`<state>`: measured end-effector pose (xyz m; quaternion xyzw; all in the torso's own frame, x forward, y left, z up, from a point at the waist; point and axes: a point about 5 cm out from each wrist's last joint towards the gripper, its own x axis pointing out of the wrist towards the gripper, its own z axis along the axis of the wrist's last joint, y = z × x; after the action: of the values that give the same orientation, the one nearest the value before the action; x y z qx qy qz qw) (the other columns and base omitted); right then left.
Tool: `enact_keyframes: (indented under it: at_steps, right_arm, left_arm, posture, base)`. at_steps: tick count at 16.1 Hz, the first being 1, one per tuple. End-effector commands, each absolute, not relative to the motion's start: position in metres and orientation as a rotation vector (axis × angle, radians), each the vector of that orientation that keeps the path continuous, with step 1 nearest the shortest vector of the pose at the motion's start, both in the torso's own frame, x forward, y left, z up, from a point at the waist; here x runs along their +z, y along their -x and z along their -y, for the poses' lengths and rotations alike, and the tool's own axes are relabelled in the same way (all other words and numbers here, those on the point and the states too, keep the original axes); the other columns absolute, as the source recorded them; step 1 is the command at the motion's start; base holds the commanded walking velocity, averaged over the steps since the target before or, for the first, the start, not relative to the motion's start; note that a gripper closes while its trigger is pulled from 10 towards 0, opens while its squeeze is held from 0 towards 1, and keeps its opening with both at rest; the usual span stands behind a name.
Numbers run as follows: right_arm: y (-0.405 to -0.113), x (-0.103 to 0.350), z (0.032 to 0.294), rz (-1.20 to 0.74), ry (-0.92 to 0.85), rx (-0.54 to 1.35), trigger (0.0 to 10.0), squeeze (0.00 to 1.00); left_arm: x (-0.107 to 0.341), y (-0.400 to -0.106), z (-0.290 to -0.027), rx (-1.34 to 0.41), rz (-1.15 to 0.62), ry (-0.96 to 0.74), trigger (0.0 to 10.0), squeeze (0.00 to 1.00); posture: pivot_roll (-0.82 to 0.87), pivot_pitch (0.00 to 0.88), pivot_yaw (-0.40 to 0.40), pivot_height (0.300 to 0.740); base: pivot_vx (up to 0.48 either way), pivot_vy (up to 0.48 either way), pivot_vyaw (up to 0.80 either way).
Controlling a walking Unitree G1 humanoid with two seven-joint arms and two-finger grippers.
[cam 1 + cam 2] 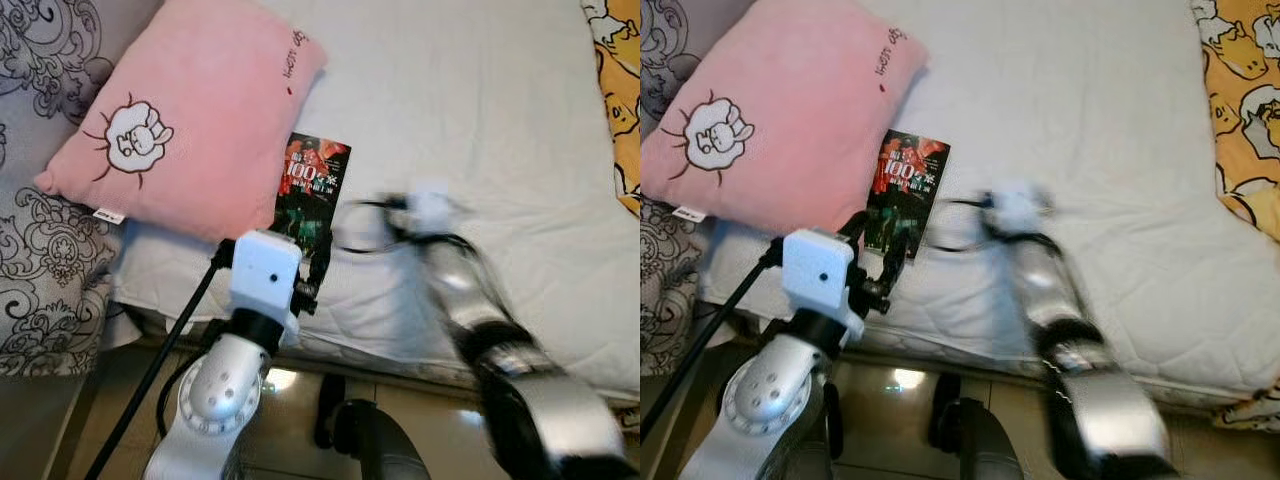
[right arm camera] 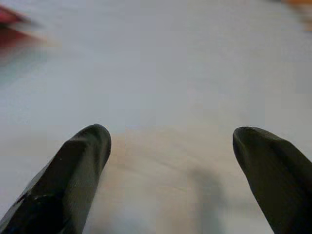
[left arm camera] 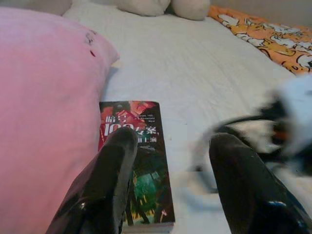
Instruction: Clean up the room
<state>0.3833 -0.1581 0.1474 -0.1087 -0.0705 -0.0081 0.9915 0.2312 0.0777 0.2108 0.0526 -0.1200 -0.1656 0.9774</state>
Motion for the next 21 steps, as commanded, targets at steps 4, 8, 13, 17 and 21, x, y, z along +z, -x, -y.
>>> enact_keyframes:
  at_steps: [4,8,13,17,21]
  right_arm:
    - [-0.360,0.101,0.197,-0.026,0.148,-0.109,10.0,0.00]
    - [-0.326,0.044,0.193,-0.231,0.075,-0.086,10.0,0.00]
    - [-0.276,0.010,0.180,-0.269,0.092,0.021,10.0,0.00]
    - [-0.241,0.023,0.180,-0.198,0.115,0.049,10.0,0.00]
    - [-0.283,0.077,0.201,0.047,0.176,-0.127,10.0,0.00]
  left_arm:
    - [0.206,-0.238,-0.067,-0.427,0.239,-0.087,10.0,0.00]
    - [0.207,-0.247,-0.063,-0.478,0.278,-0.115,10.0,0.00]
    - [0.205,-0.254,-0.063,-0.474,0.314,-0.128,10.0,0.00]
    - [0.206,-0.264,-0.066,-0.461,0.344,-0.139,10.0,0.00]
    - [0.206,-0.268,-0.065,-0.497,0.367,-0.172,10.0,0.00]
  posture:
    - [0.31,0.340,-0.130,0.740]
    - [0.31,0.304,-0.129,0.740]
    - [0.27,0.238,-0.181,0.740]
    - [0.25,0.181,-0.178,0.740]
    - [0.23,0.184,-0.092,0.740]
  base:
    - [0.000,0.000,0.00]
    - [0.000,0.000,0.00]
    - [0.000,0.000,0.00]
    - [0.000,0.000,0.00]
    - [0.000,0.000,0.00]
